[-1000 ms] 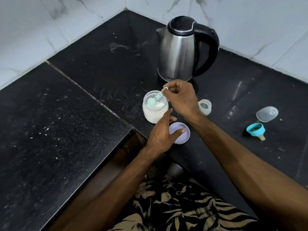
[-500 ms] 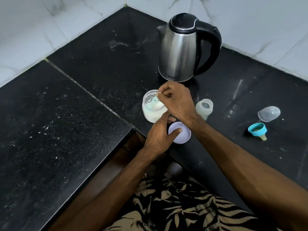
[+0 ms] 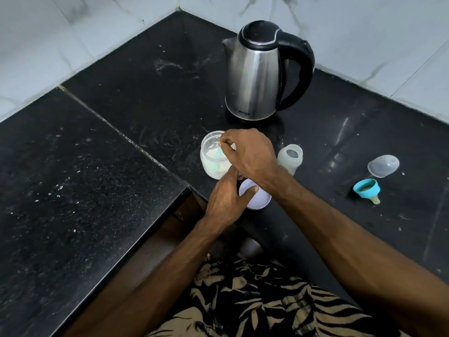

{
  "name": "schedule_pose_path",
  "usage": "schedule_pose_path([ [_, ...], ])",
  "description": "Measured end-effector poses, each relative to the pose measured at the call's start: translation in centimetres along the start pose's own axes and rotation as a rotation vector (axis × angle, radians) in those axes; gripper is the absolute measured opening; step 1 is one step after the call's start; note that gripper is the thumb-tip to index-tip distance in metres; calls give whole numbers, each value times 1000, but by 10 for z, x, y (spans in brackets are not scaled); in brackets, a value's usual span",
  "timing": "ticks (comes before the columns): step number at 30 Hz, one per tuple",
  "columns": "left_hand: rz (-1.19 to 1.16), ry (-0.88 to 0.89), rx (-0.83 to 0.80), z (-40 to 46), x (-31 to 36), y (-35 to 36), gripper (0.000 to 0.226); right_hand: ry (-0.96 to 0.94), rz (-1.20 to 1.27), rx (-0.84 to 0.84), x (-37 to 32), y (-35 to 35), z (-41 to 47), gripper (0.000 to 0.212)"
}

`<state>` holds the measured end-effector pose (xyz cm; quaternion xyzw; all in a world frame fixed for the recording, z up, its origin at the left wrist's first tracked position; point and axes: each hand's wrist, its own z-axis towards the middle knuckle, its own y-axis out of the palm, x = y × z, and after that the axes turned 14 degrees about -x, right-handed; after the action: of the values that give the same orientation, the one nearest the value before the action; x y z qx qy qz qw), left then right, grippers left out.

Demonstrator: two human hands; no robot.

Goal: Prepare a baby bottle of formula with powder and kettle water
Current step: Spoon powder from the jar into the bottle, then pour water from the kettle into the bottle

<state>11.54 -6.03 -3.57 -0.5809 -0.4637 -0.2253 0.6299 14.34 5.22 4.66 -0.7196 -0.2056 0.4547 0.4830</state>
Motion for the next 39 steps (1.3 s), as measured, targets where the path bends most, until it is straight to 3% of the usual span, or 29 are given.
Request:
schedule_pose_path([
  [6,-23,-23,2,1,2,6,52,-59,-17,172,4,-10,-7,21],
  [16,-9,10,49,19,21,18,70,35,679,325,59,-45,-22,9],
  [25,-9,88,-71,60,52,31,88,132,929,381,108,-69,-24,9],
  [30,10,64,-106,75,56,39,84,141,936,412,132,-85,-6,6],
  [35,-20,70,-83,80,54,38,53,110,923,415,148,-95,18,6],
  [39,-68,60,-52,87,56,33,50,63,883,512,160,-99,40,15],
])
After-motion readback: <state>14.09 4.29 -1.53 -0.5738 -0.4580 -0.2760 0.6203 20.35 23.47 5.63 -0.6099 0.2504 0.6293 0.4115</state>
